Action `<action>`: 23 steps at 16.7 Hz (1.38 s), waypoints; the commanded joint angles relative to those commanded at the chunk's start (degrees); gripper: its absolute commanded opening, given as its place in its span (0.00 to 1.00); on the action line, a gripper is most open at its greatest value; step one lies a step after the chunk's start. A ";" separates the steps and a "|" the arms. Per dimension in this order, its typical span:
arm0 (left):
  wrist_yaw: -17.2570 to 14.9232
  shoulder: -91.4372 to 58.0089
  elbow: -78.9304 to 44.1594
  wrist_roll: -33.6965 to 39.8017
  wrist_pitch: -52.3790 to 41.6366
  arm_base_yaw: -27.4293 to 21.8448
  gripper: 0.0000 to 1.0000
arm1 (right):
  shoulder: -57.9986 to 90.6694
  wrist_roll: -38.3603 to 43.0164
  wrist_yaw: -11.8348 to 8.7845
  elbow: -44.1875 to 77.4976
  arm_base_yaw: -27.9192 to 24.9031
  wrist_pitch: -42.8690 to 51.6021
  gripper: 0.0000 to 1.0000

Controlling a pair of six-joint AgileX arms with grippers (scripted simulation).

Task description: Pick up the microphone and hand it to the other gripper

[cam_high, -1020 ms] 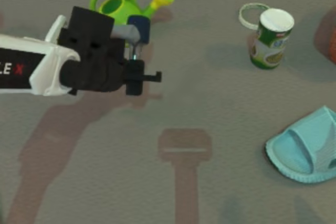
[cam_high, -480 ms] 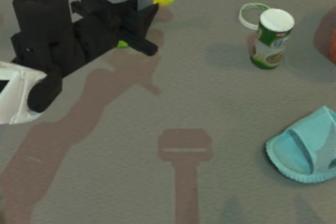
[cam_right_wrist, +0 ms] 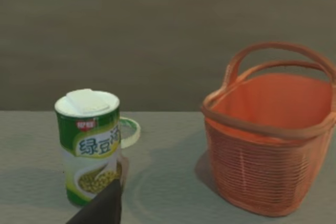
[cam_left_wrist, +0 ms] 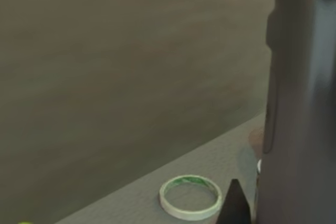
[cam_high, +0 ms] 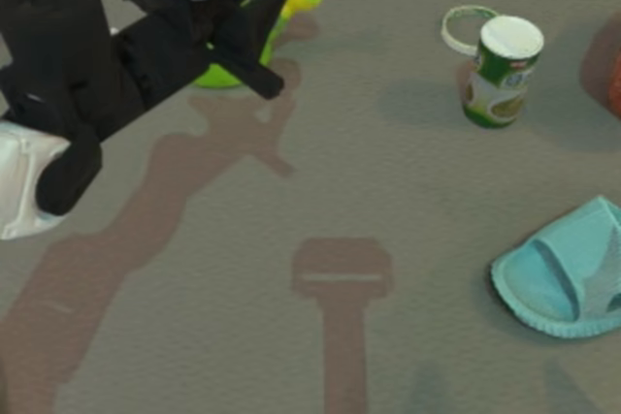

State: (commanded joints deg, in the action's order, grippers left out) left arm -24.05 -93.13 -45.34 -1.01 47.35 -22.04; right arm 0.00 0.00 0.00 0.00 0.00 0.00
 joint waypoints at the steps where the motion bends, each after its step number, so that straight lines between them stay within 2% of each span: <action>1: 0.18 0.03 0.03 0.00 0.02 -0.19 0.00 | 0.00 0.00 0.00 0.00 0.00 0.00 1.00; 3: 2.24 0.37 0.32 -0.05 0.21 -2.06 0.00 | 0.00 0.00 0.00 0.00 0.00 0.00 1.00; 8: 12.23 2.21 1.77 0.05 1.06 -11.15 0.00 | 0.00 0.00 0.00 0.00 0.00 0.00 1.00; 10: 14.89 2.86 2.12 0.11 1.36 -13.73 0.00 | 0.00 0.00 0.00 0.00 0.00 0.00 1.00; 23: 15.34 3.00 2.18 0.12 1.43 -14.18 0.00 | 0.75 0.02 0.11 0.55 -0.66 -0.50 1.00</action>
State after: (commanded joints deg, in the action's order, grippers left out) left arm -8.72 -90.13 -43.16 -0.89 48.77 -36.22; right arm 0.75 0.02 0.11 0.55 -0.66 -0.50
